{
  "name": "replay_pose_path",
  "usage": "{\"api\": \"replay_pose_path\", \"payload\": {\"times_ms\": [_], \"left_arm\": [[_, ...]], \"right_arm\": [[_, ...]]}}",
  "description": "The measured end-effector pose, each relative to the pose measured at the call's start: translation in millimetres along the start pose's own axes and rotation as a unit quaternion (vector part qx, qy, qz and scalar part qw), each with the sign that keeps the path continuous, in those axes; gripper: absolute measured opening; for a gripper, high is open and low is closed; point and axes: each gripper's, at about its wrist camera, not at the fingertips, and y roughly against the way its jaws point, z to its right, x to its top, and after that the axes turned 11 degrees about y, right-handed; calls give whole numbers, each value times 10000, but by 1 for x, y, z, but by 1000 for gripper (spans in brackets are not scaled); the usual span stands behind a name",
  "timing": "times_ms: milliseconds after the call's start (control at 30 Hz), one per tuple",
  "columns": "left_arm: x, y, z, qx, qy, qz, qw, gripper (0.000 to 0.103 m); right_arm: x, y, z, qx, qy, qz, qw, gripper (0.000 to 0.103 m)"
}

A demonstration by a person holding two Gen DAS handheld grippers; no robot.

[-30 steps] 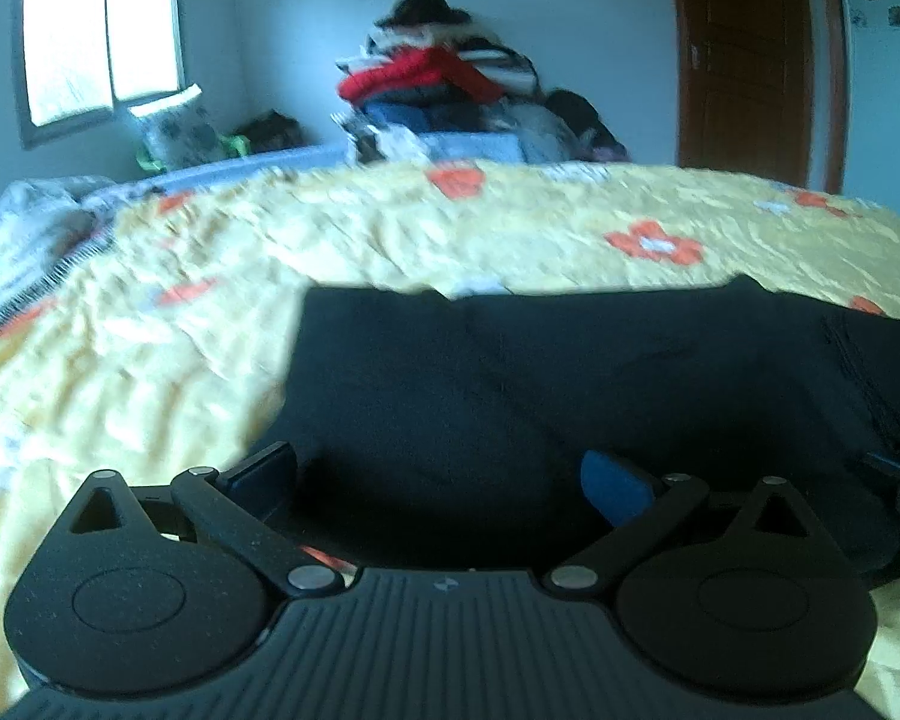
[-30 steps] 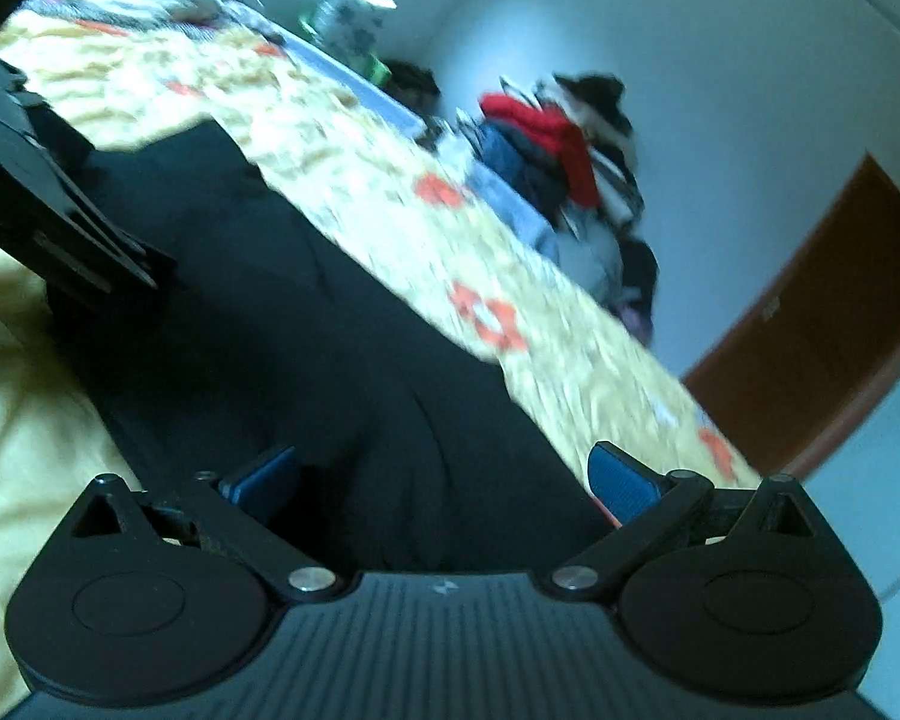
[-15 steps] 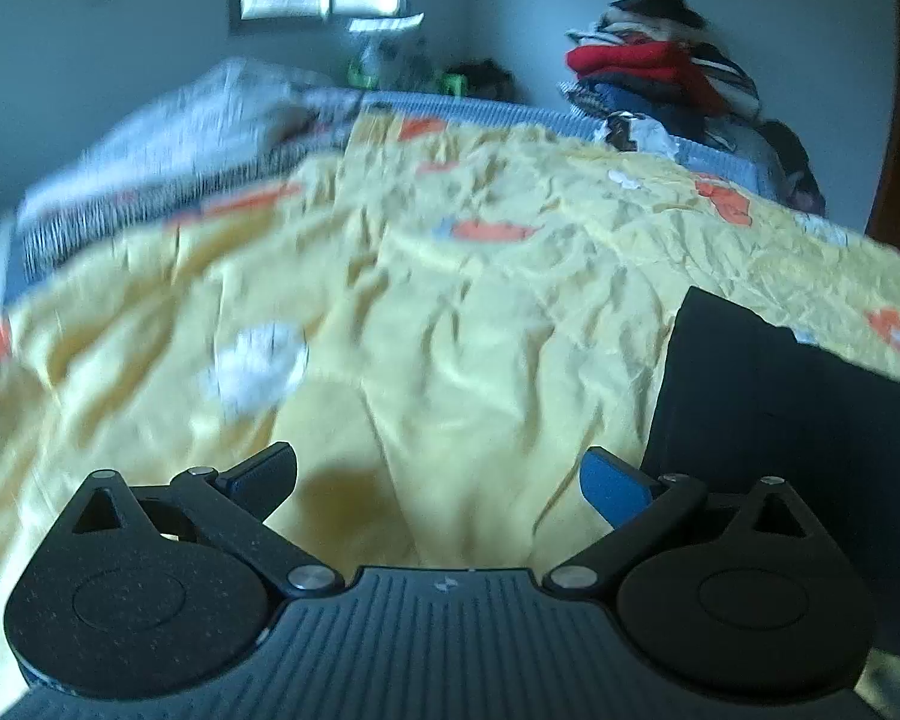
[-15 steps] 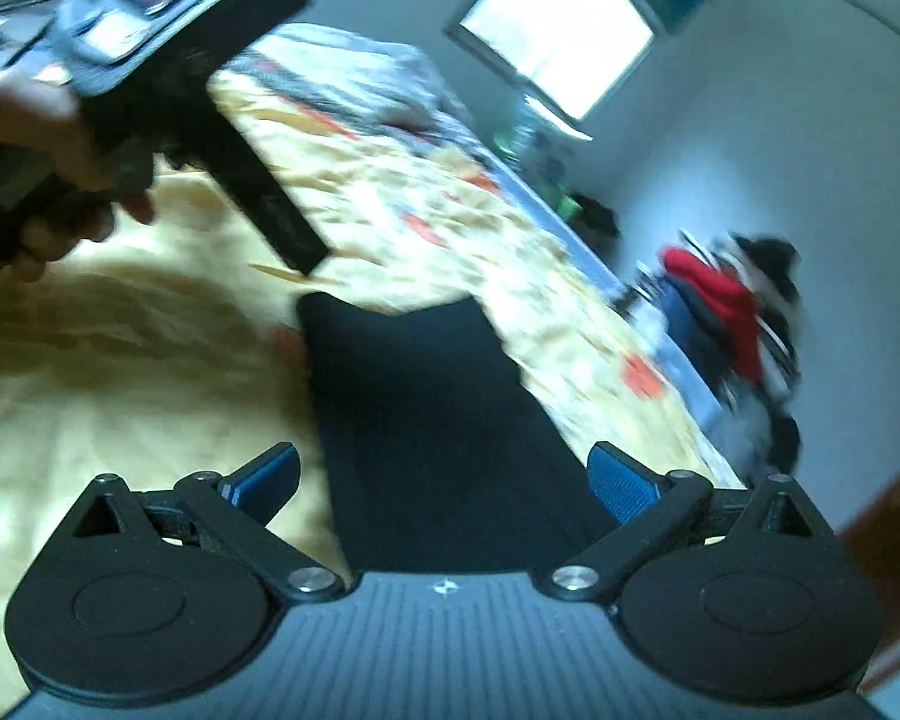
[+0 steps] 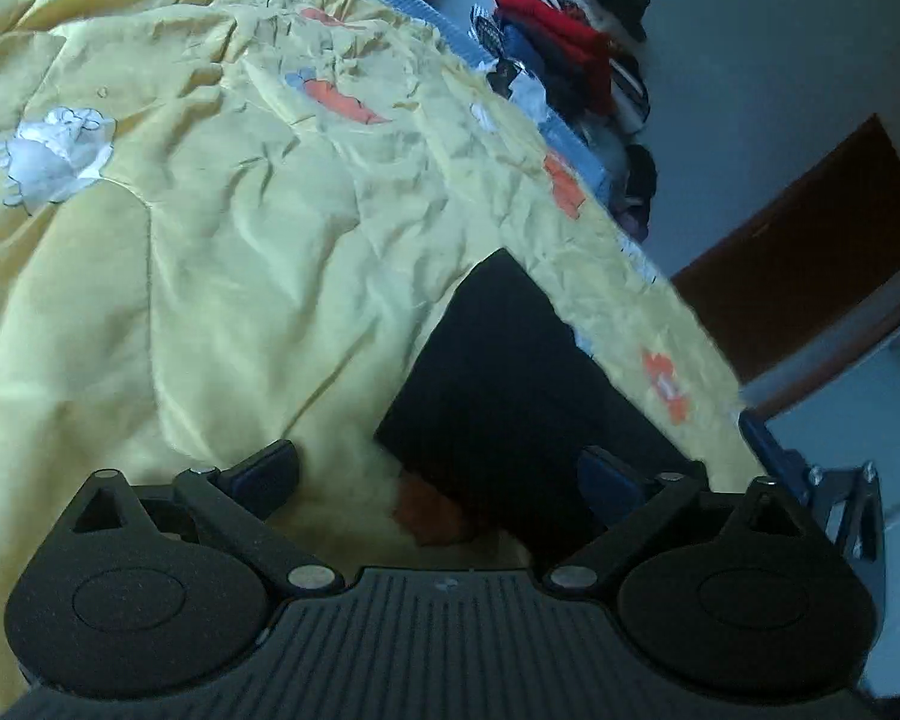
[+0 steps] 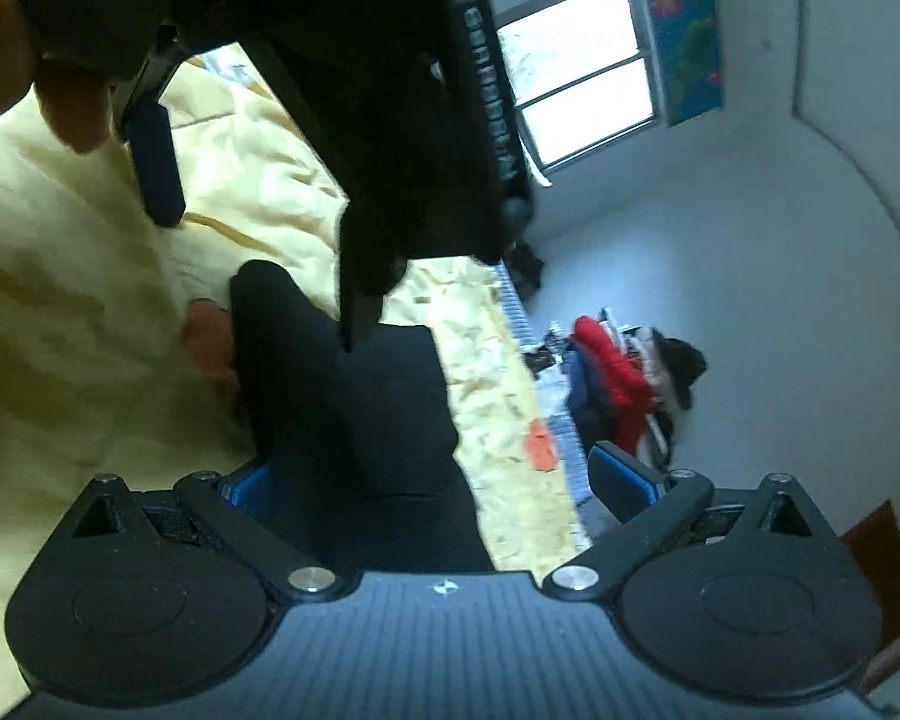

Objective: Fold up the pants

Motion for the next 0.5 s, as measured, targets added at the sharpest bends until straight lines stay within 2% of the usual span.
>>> {"api": "replay_pose_path", "payload": {"times_ms": [33,100,167,267,400,500], "left_arm": [[1,-3,1,-40,60,-57,10000,101],[2,-9,3,-357,261,-288,9986,101],[3,-20,5,-742,537,-614,9939,101],[4,-41,6,-1019,842,-923,9869,101],[6,-51,13,-1125,1011,-834,9850,101],[11,-54,16,-1305,1037,-743,9832,100]], "right_arm": [[-1,0,1,-32,-65,6,10000,103],[-4,-1,6,-6,-314,15,9995,103],[-9,-4,18,77,-675,2,9977,103],[-15,-9,34,184,-1135,-20,9934,103],[-23,-13,48,371,-1627,-67,9860,103],[-26,-9,57,814,-2019,-1,9760,103]]}}
